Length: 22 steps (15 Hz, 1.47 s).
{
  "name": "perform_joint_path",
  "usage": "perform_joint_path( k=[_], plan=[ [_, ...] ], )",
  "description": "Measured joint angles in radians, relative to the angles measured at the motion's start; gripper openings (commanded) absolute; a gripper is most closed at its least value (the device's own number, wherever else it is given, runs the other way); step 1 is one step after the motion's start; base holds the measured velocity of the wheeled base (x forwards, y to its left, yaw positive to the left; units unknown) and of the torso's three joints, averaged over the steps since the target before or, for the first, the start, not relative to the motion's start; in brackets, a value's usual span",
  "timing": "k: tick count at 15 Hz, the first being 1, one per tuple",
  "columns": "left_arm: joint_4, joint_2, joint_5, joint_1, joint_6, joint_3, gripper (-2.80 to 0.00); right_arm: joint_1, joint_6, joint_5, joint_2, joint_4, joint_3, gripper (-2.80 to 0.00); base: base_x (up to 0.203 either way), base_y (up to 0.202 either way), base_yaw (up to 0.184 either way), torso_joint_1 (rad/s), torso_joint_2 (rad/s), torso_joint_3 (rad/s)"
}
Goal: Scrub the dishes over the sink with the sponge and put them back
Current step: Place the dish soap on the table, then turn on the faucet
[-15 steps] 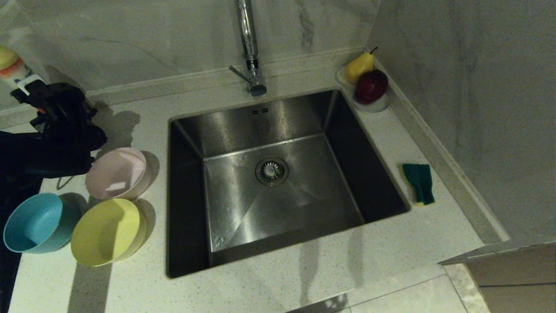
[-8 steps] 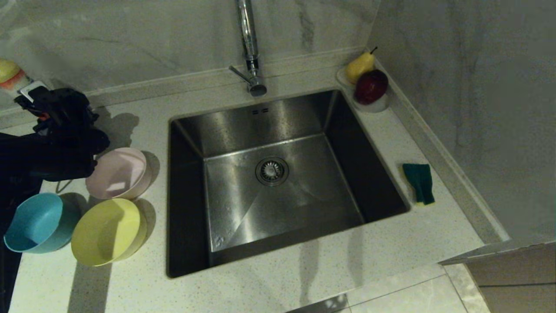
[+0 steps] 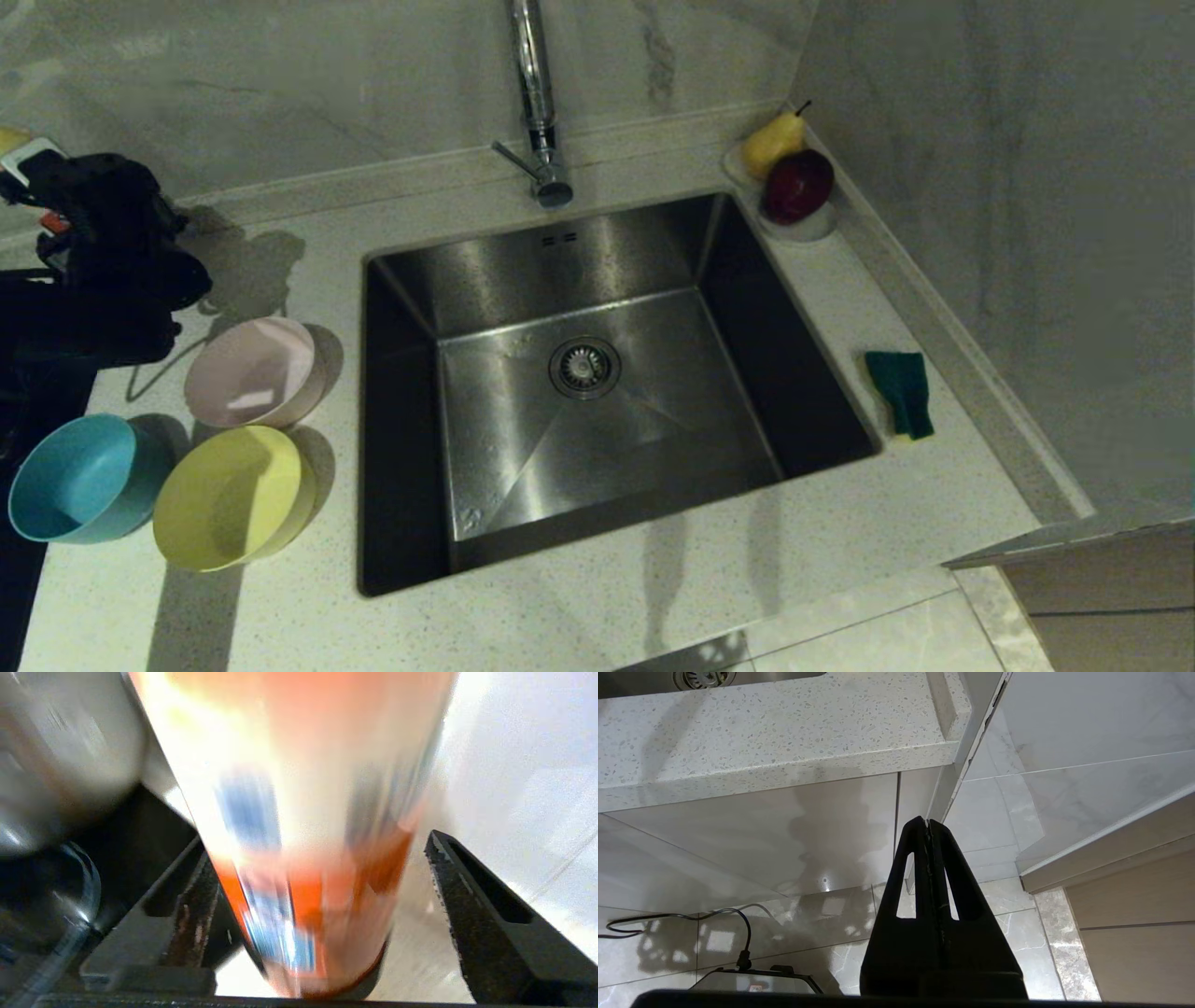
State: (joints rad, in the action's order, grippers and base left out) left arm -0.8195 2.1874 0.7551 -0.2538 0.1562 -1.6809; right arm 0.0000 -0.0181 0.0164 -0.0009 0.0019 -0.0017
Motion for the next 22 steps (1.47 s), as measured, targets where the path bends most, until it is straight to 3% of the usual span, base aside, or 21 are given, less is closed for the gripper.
perform_joint_path(
  k=[6,7,12,15,20,22],
  plan=[
    [0.161,-0.259,-0.012,0.000,-0.004,-0.001,0.00,0.000,0.000,0.000,0.000,0.000,0.000,-2.80,0.000,0.000,0.000,0.000,0.00,0.000],
    [0.205,-0.318,-0.024,0.000,-0.006,-0.003,-2.80,0.000,0.000,0.000,0.000,0.000,0.000,-2.80,0.000,0.000,0.000,0.000,0.00,0.000],
    [0.557,-0.643,-0.112,0.015,-0.007,0.001,-2.80,0.000,0.000,0.000,0.000,0.000,0.000,-2.80,0.000,0.000,0.000,0.000,0.00,0.000],
    [0.750,-0.824,-0.243,0.027,-0.020,0.086,-2.80,0.000,0.000,0.000,0.000,0.000,0.000,-2.80,0.000,0.000,0.000,0.000,0.00,0.000],
    [0.927,-1.186,-0.578,0.117,-0.180,0.488,-2.80,0.000,0.000,0.000,0.000,0.000,0.000,-2.80,0.000,0.000,0.000,0.000,0.00,0.000],
    [0.944,-1.333,-0.635,0.178,-0.231,0.680,-2.80,0.000,0.000,0.000,0.000,0.000,0.000,-2.80,0.000,0.000,0.000,0.000,0.00,0.000]
  ],
)
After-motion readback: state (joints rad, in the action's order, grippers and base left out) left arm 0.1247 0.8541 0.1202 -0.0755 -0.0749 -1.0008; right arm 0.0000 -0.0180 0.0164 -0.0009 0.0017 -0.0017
